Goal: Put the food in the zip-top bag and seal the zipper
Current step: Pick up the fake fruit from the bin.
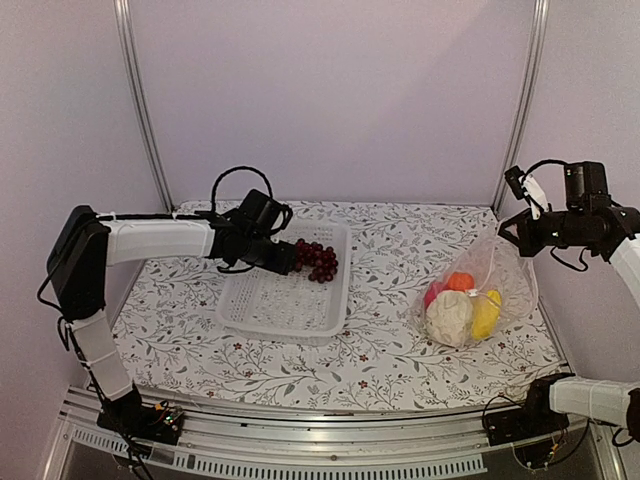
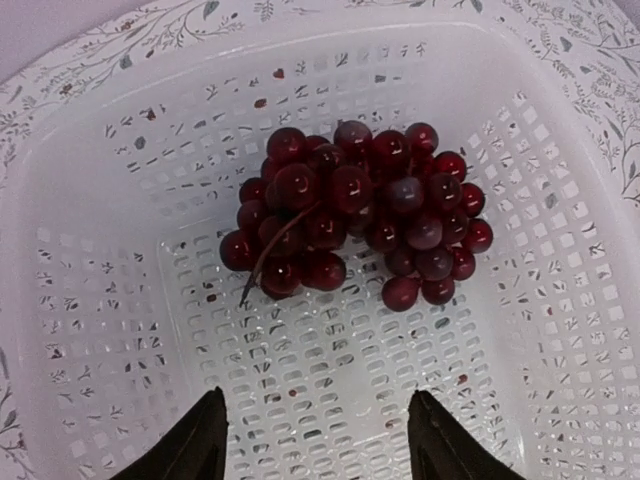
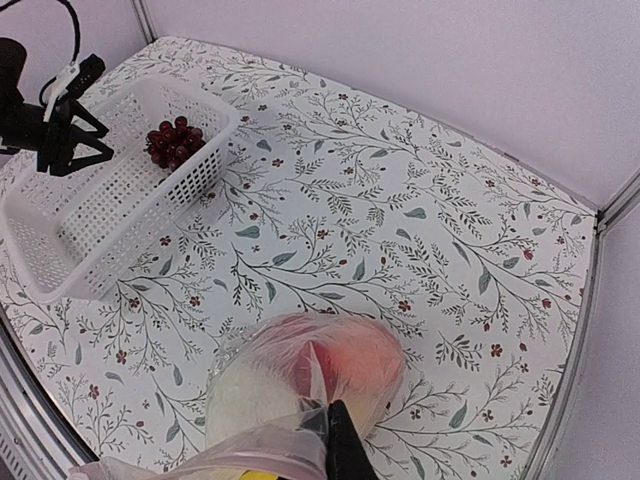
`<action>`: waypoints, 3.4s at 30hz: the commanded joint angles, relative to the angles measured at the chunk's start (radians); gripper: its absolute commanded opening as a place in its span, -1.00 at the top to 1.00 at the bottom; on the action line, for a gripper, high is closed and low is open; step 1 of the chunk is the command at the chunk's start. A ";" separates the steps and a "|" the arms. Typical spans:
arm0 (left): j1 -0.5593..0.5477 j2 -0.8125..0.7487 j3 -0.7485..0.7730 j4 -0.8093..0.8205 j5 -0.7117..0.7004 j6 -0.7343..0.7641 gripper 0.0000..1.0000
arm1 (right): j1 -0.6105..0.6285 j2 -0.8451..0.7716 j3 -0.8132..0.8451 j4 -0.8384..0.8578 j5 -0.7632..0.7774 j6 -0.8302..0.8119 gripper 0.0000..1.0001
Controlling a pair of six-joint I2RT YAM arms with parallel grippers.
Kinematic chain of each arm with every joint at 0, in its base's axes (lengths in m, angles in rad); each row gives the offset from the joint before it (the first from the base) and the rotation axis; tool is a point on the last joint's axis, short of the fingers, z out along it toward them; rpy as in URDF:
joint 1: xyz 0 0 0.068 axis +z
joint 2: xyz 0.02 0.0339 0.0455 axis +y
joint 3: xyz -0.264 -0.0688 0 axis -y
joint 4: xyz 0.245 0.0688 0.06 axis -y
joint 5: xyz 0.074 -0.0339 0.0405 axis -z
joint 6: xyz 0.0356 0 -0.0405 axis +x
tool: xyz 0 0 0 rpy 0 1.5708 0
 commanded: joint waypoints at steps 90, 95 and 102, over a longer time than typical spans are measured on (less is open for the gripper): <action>-0.291 -0.302 0.377 -0.108 0.027 0.253 1.00 | -0.011 0.271 0.332 -0.059 -0.061 0.042 1.00; -0.374 -0.233 0.505 -0.095 0.063 0.280 1.00 | -0.011 0.310 0.343 -0.039 -0.068 0.064 1.00; -0.442 -0.088 0.703 -0.112 0.048 0.346 1.00 | -0.011 0.348 0.346 -0.068 -0.125 0.078 1.00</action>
